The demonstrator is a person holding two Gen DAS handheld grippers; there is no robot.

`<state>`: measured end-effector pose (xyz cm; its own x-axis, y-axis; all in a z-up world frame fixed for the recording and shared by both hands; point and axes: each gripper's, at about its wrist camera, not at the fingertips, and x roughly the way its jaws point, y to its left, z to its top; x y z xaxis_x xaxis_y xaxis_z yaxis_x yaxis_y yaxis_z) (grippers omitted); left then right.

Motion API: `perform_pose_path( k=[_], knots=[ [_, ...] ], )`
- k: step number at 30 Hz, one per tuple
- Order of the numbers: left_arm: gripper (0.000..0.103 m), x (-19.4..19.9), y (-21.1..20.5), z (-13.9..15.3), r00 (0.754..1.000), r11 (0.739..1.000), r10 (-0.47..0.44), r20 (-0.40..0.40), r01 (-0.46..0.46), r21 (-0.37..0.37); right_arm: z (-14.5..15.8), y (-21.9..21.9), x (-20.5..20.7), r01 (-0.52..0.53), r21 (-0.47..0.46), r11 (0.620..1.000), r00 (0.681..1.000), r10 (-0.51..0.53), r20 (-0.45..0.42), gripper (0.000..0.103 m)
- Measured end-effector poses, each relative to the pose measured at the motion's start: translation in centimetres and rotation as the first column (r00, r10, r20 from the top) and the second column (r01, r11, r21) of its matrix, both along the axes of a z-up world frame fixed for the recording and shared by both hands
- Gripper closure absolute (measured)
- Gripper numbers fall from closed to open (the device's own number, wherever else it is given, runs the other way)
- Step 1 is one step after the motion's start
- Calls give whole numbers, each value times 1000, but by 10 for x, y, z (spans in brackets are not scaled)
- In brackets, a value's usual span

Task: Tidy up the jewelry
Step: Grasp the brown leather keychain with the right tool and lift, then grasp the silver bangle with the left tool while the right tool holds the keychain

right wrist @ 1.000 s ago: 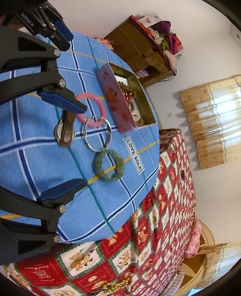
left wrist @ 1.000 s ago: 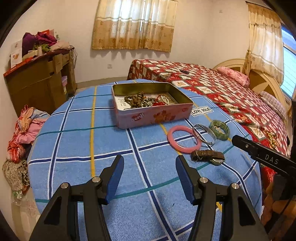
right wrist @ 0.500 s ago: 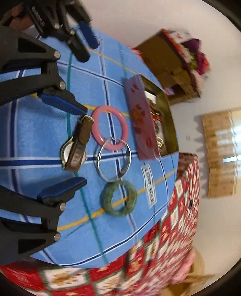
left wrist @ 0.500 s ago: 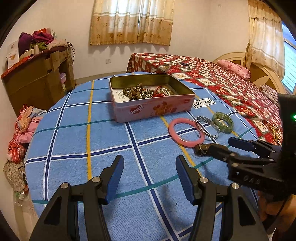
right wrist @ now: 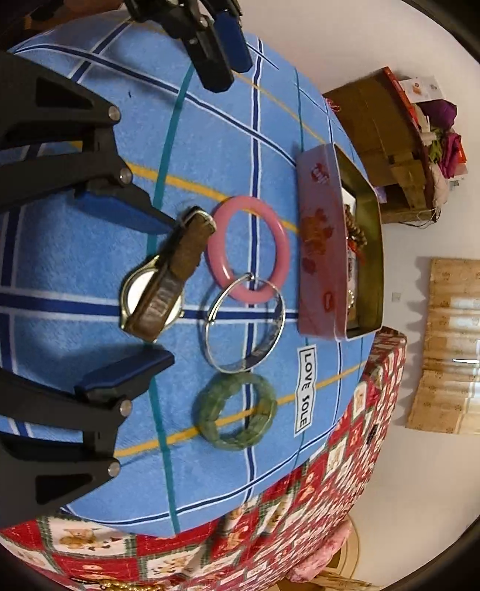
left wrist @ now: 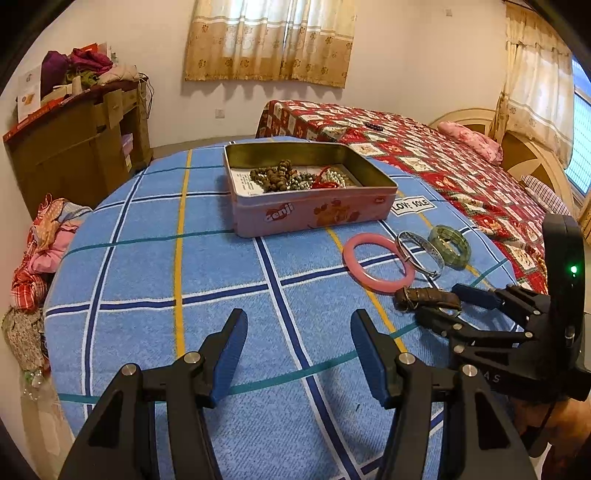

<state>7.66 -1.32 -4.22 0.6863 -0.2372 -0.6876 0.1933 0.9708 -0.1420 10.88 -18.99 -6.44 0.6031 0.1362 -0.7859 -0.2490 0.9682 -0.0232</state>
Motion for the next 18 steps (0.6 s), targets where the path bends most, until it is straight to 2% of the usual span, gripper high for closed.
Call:
perform_pose_path(
  k=[1,2,4,8,14,18],
  knots=[
    [44,-1,1,1,1000,1000,3,2,-3,-3,1,1,-1,-4,-5,1000,1000,4,-2,51],
    [44,-1,2,1,1000,1000,4,3,-4,-6,2,1,-3,-5,-7,1000,1000,5,-11,54],
    [44,-1,3,1,1000,1000,5,2,-5,-11,4,1,-4,7,-1,1000,999,-7,-32,54],
    [44,-2,3,0,1000,1000,1,1,-1,-9,18,-6,-13,10,111,994,999,-4,-53,55],
    [44,-3,7,6,1000,1000,4,21,-4,-6,46,0,-25,-40,65,997,999,42,-32,55],
    [44,-3,7,6,1000,1000,-4,27,5,-5,47,-7,-22,-20,63,998,999,21,-26,55]
  ],
)
